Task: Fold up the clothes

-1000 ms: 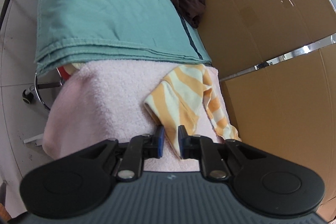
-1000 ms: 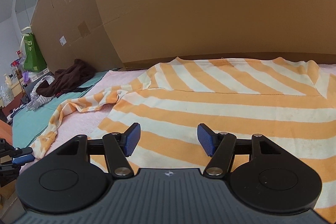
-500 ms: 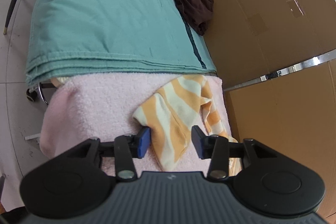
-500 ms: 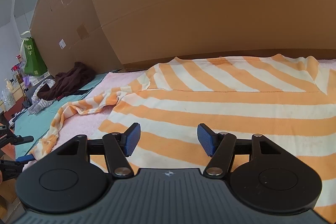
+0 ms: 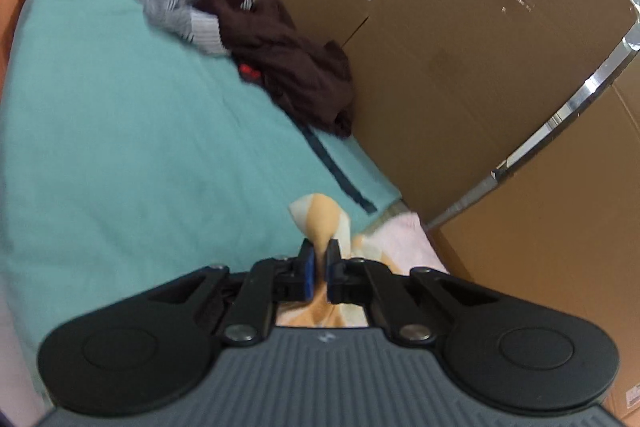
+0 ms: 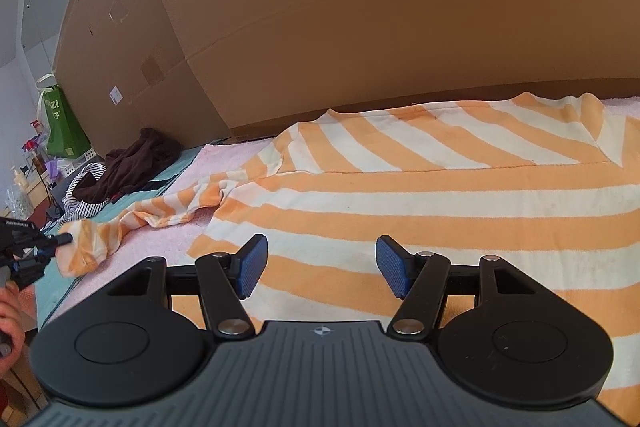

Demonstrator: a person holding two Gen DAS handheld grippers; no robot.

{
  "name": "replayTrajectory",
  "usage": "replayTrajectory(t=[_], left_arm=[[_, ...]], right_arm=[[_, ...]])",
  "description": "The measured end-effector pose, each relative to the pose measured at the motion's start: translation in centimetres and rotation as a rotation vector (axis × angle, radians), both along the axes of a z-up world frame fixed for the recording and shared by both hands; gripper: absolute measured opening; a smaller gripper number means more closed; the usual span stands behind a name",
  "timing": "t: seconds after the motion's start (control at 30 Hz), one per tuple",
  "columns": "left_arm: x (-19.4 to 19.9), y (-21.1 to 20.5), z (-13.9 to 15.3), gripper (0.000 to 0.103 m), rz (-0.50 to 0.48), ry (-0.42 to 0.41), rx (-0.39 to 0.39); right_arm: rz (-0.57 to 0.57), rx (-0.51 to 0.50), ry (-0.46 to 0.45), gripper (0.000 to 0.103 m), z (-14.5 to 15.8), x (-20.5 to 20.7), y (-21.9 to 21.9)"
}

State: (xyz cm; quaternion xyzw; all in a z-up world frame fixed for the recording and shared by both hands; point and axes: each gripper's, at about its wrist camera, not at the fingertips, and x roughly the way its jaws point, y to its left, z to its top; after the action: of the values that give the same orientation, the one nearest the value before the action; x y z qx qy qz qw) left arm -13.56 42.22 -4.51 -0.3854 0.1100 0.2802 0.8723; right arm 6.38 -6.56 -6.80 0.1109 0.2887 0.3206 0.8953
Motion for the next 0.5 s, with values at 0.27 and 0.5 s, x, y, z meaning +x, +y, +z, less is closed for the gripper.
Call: replayTrajectory(t=[0.27, 0.5], left_arm=[[1.8, 5.5, 4.3, 0.000, 0.040, 0.023, 0.128], [1.6, 7.7, 1.3, 0.000, 0.114, 0.130, 0.116]], right_arm=[[-0.015, 0.027, 0.031, 0.064, -0.2, 0.5, -0.5], [-0.022, 0.043, 0.046, 0.064, -0.4, 0.7, -0.8]])
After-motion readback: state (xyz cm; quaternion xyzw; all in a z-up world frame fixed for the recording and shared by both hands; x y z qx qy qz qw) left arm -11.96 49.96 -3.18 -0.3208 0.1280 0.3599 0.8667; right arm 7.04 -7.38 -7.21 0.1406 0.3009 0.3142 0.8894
